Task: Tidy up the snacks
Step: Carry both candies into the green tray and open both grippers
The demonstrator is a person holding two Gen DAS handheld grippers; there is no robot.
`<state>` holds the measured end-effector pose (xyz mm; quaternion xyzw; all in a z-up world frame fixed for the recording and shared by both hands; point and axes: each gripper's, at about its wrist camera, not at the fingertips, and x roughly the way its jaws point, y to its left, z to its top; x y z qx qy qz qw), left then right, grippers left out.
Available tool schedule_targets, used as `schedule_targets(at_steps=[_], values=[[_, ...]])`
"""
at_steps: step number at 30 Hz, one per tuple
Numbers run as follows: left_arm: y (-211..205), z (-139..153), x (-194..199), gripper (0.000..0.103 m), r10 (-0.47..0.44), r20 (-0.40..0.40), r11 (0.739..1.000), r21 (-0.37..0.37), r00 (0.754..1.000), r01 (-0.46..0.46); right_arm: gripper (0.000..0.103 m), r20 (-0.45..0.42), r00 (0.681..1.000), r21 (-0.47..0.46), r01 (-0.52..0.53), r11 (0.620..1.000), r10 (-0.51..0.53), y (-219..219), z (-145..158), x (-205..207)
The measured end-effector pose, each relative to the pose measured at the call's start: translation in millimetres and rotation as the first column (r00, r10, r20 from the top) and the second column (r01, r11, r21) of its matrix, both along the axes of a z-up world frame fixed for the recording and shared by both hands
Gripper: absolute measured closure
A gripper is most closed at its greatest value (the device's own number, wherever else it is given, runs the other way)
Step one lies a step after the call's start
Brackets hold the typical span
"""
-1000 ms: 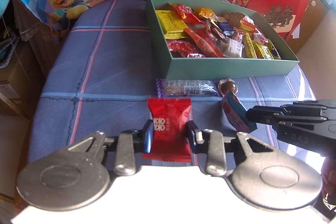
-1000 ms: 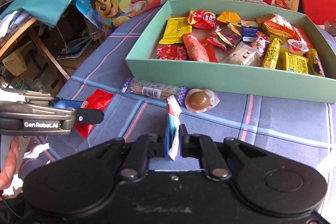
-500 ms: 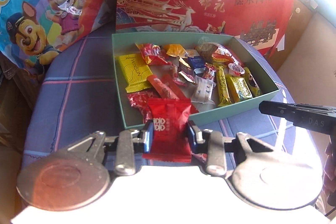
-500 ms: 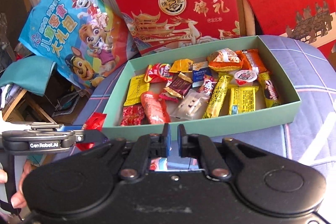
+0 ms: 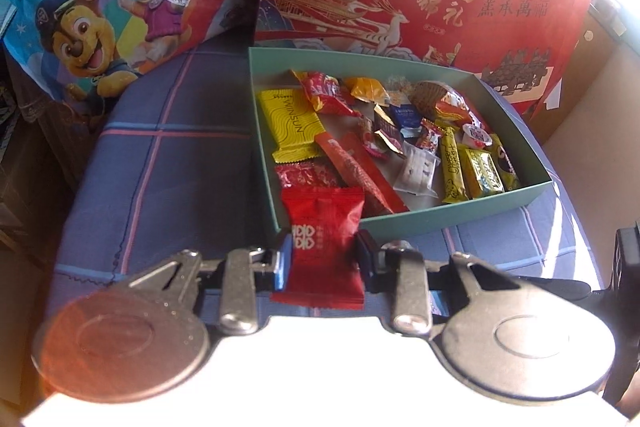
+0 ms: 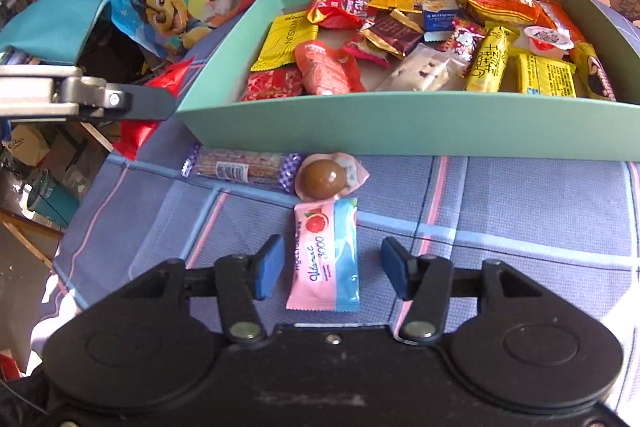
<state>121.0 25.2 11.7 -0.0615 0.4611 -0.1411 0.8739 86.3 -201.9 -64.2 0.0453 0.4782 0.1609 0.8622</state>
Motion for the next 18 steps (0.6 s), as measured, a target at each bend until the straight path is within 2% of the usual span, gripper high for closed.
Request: schedule_targets(at_steps=[2,3,4,8,9,11,14,18], values=[[3,-1,0,0.07,0.01,-0.004,1.0,-0.008,1.0,-0.01,0.048,0.026,0.999,-0.055,-0.033,0.998,0.035,12,-1,-2],[4,-3,0,0.07,0.016,-0.008,1.0,-0.012,1.0,-0.016,0.063,0.037,0.998,-0.081,-0.051,0.995,0.054,16,-1,-4],[4,-3,1,0.07,0.017,-0.011,1.0,-0.015,1.0,-0.018,0.072,0.045,0.996,-0.108,-0.066,0.992,0.071,19,-1,-5],[-1,-5,-3,0.07,0.005,-0.009,1.0,-0.022,1.0,-0.006,0.08,0.011,0.999,-0.048,-0.048,0.998,0.049,10,9,-8],[-2,-4,-3,0.07,0.001,-0.009,1.0,-0.02,1.0,-0.002,0.087,0.008,1.0,-0.018,-0.028,0.999,0.028,2,14,-10],[-5,-3,-3,0.07,-0.006,-0.006,1.0,-0.012,1.0,0.006,0.088,0.011,1.0,0.032,0.007,0.999,-0.008,-13,25,-13],[-10,0,0,0.07,-0.012,0.001,1.0,-0.015,1.0,0.012,0.089,0.046,0.998,0.038,0.035,0.999,-0.037,-32,42,-18],[-20,2,2,0.07,-0.024,0.004,0.999,-0.025,1.0,0.024,0.089,0.025,0.994,0.086,0.1,0.991,-0.102,-54,45,-16]])
